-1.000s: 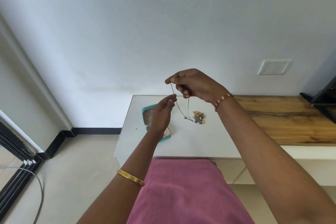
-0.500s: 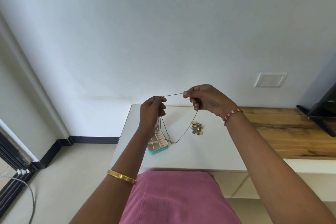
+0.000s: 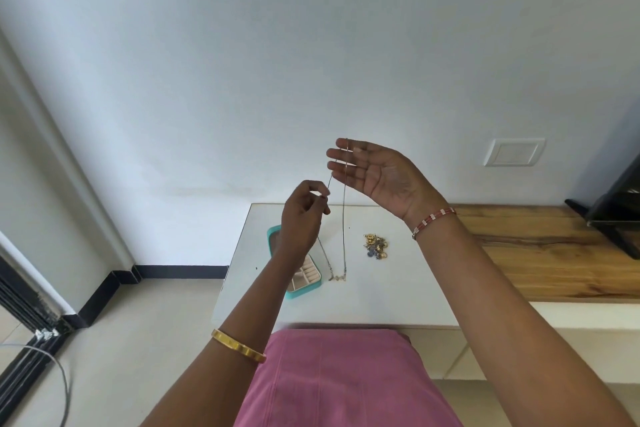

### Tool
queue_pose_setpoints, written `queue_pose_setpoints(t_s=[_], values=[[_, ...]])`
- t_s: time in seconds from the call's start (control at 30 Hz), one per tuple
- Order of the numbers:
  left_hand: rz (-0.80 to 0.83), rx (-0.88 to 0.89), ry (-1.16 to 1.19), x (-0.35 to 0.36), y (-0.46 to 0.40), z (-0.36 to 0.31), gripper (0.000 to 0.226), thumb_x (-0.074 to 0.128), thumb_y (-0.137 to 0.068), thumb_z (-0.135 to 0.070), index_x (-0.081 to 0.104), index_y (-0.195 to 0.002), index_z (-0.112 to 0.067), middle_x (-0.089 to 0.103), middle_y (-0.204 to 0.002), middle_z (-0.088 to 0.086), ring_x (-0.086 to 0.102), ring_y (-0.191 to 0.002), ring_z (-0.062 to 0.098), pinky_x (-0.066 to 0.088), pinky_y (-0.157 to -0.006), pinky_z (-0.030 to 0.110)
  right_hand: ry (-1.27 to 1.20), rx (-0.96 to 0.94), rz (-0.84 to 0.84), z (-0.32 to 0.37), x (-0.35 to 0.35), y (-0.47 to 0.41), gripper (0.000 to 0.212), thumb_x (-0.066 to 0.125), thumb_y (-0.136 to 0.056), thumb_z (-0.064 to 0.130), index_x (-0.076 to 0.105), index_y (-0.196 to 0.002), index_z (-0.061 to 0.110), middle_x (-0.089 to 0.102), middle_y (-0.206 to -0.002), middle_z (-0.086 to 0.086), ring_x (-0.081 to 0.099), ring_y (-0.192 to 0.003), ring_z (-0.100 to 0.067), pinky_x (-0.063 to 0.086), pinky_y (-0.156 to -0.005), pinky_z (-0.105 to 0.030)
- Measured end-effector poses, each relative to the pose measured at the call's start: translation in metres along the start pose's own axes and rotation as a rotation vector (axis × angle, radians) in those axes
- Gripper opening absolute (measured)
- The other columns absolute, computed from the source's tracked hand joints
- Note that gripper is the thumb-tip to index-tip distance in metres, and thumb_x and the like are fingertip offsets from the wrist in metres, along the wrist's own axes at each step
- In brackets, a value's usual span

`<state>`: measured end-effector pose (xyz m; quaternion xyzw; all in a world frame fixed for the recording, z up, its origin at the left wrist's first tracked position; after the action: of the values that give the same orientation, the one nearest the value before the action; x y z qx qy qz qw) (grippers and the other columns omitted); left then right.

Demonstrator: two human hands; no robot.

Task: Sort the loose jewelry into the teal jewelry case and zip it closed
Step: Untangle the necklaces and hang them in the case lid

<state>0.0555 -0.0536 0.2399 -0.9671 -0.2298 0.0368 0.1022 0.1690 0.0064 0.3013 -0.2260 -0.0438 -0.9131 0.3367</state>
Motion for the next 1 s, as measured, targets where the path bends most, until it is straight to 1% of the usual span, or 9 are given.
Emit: queue_pose_setpoints(t_s=[0.07,0.2,0.33,0.5,0.63,0.7,0.87,0.93,1.0], values=[[0.043,0.013,-0.034,0.005,0.002,-0.003,0.029,0.044,-0.090,-0.003,0.062,-0.081,-0.024,0.052,-0.060,-0.005,0.043,-0.046,0.000,0.033,-0.058,0.026,0.027,-0.023,-0.007,-0.001,0.004,0.001,0.026,0.039,-0.093,-0.001,0.057,-0.112,0.000,0.063,-0.111,-0.017,0.063,-0.099,-0.030,0.054,-0.089,-0.034],[0.079,0.017,-0.069,0.013,0.005,-0.004,0.025,0.043,-0.094,-0.010,0.066,-0.090,-0.018,0.052,-0.063,-0.004,0.043,-0.046,0.000,0.033,-0.058,0.025,0.101,-0.040,-0.037,-0.006,0.009,0.003,0.032,0.041,-0.092,-0.003,0.054,-0.121,0.000,0.058,-0.122,-0.018,0.057,-0.114,-0.033,0.051,-0.093,-0.037],[0.110,0.023,-0.135,0.017,0.006,-0.005,0.025,0.047,-0.094,-0.019,0.068,-0.082,-0.015,0.052,-0.061,-0.005,0.044,-0.049,0.000,0.035,-0.060,0.024,0.213,-0.045,-0.082,-0.008,0.008,0.003,0.038,0.045,-0.091,-0.005,0.052,-0.127,0.006,0.053,-0.131,-0.014,0.052,-0.121,-0.028,0.047,-0.098,-0.040],[0.118,0.036,-0.130,0.012,0.004,-0.007,0.028,0.050,-0.092,-0.014,0.064,-0.068,-0.020,0.056,-0.059,-0.005,0.045,-0.048,0.001,0.037,-0.056,0.019,0.635,-0.048,-0.163,-0.012,-0.007,0.002,0.042,0.046,-0.093,0.003,0.048,-0.133,0.017,0.050,-0.138,-0.005,0.050,-0.118,-0.015,0.042,-0.102,-0.038],[0.112,0.019,-0.055,0.005,0.001,-0.009,0.028,0.051,-0.092,-0.013,0.065,-0.068,-0.019,0.060,-0.059,-0.006,0.048,-0.048,0.006,0.040,-0.055,0.018,0.890,0.031,-0.173,-0.021,-0.019,0.003,0.042,0.046,-0.093,0.004,0.049,-0.133,0.017,0.050,-0.137,-0.004,0.047,-0.125,-0.015,0.038,-0.100,-0.029],[0.104,0.001,-0.011,0.002,0.000,-0.009,0.027,0.051,-0.092,-0.012,0.066,-0.070,-0.018,0.062,-0.059,-0.006,0.049,-0.048,0.007,0.041,-0.055,0.019,0.926,0.081,-0.163,-0.029,-0.024,0.005,0.038,0.046,-0.093,0.005,0.052,-0.130,0.013,0.056,-0.129,-0.006,0.052,-0.116,-0.016,0.040,-0.094,-0.027],[0.115,-0.124,0.215,-0.001,0.000,-0.002,0.028,0.045,-0.094,-0.009,0.066,-0.076,-0.012,0.065,-0.062,-0.002,0.050,-0.047,0.010,0.041,-0.053,0.019,0.899,0.162,-0.132,-0.043,-0.033,0.012,0.025,0.051,-0.092,0.012,0.063,-0.114,0.006,0.065,-0.109,-0.016,0.058,-0.075,-0.017,0.048,-0.069,-0.026],[0.122,-0.160,0.276,-0.002,0.000,0.001,0.027,0.044,-0.095,-0.009,0.066,-0.079,-0.010,0.066,-0.062,-0.002,0.049,-0.046,0.011,0.041,-0.052,0.018,0.825,0.161,-0.109,-0.044,-0.031,0.015,0.021,0.052,-0.093,0.013,0.064,-0.109,0.006,0.065,-0.105,-0.012,0.057,-0.072,-0.016,0.047,-0.065,-0.025],[0.136,-0.183,0.313,-0.001,0.000,0.001,0.026,0.044,-0.094,-0.008,0.065,-0.080,-0.008,0.066,-0.062,0.000,0.047,-0.046,0.011,0.041,-0.051,0.018,0.732,0.140,-0.066,-0.046,-0.026,0.016,0.017,0.053,-0.092,0.013,0.066,-0.104,0.011,0.066,-0.102,-0.008,0.059,-0.078,-0.017,0.049,-0.073,-0.026]])
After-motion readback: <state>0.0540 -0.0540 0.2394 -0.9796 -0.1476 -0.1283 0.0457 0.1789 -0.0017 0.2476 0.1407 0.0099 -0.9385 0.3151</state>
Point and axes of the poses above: each hand's wrist, its own y-axis away from the middle knuckle, its own x-axis out of the palm, z = x × y, the point moved 6 cm from there along -y, towards the middle knuckle
